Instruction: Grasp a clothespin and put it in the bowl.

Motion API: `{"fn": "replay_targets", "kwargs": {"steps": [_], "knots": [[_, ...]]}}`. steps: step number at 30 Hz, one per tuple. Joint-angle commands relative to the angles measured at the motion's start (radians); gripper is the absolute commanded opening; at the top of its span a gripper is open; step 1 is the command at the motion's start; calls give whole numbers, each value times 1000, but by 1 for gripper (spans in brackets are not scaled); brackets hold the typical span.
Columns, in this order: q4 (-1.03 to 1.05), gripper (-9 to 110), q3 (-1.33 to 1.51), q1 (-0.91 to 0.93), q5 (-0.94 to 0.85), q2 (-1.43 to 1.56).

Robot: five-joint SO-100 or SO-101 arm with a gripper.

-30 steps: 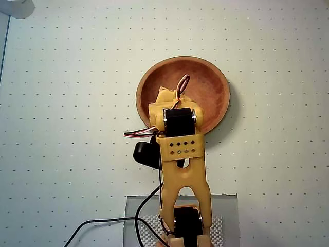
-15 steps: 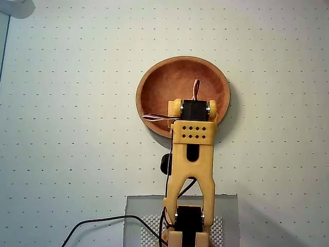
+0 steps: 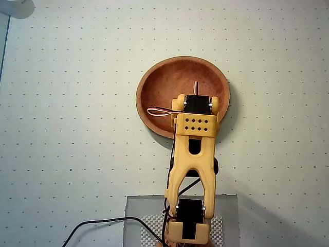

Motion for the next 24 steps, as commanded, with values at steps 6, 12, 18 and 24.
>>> {"fn": "replay_targets", "kwargs": {"steps": [6,12,18,24], "knots": [[-189,-2,-46,-5,-32,-11],[-225,-2,-275,5,-32,-115],[-143,-2,-422,-20,-32,-222],[-110,-2,-508,-67,-32,-299]]}}
